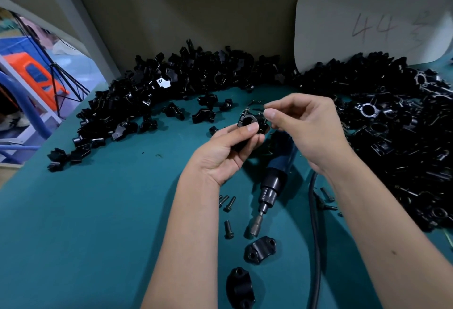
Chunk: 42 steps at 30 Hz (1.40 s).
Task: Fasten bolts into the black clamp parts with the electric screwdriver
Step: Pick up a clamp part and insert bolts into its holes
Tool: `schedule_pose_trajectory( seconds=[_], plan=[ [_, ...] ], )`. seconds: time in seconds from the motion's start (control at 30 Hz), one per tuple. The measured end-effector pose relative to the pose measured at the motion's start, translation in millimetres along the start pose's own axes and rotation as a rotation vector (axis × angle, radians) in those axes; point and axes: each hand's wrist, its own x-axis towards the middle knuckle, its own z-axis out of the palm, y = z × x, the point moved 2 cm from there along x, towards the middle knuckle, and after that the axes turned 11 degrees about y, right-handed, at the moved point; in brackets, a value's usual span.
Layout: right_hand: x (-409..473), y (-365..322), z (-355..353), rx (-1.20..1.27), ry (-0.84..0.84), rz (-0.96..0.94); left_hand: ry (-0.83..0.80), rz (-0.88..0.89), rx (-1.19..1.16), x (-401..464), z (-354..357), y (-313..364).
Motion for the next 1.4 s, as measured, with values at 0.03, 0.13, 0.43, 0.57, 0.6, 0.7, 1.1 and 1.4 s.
schedule_pose_trajectory(
  seconds=[0.03,0.13,0.43,0.57,0.6,0.7,1.1,1.4],
  plan=[
    [-0.1,-0.2,-0.8,-0.007,-0.016,0.001,0.007,-0.010,-0.021,0.2,0.6,-0.6],
    [0.1,-2.1,-2.0,0.033,-0.087,0.039,0.013,-0.049,-0.097,0.5,0.7,-2.5],
    [-2.3,0.8,1.6,0.145,-0.136,0.233,0.015,-0.064,-0.162,0.0,3.1,-5.6],
    [-0.2,1.2,-0.2,0.151,-0.071,0.229,-0.004,-0.063,-0.173,-2.4,7.3,-7.1],
    [-1.2,0.3,-0.3,0.198,-0.115,0.221,-0.010,-0.069,-0.201,-2.3,7.4,-7.2],
    [-4.6,-3.5,0.4,0.330,-0.206,0.222,-0.022,-0.077,-0.265,-1.7,6.6,-6.7],
    [-0.7,-2.1,6.6,0.120,0.055,0.139,0.021,0.096,-0.057,2.0,5.0,-0.6],
    [-5.5,-6.2,3.1,0.285,-0.221,0.142,-0.047,-0.103,-0.239,-3.3,4.1,-1.4]
  ],
)
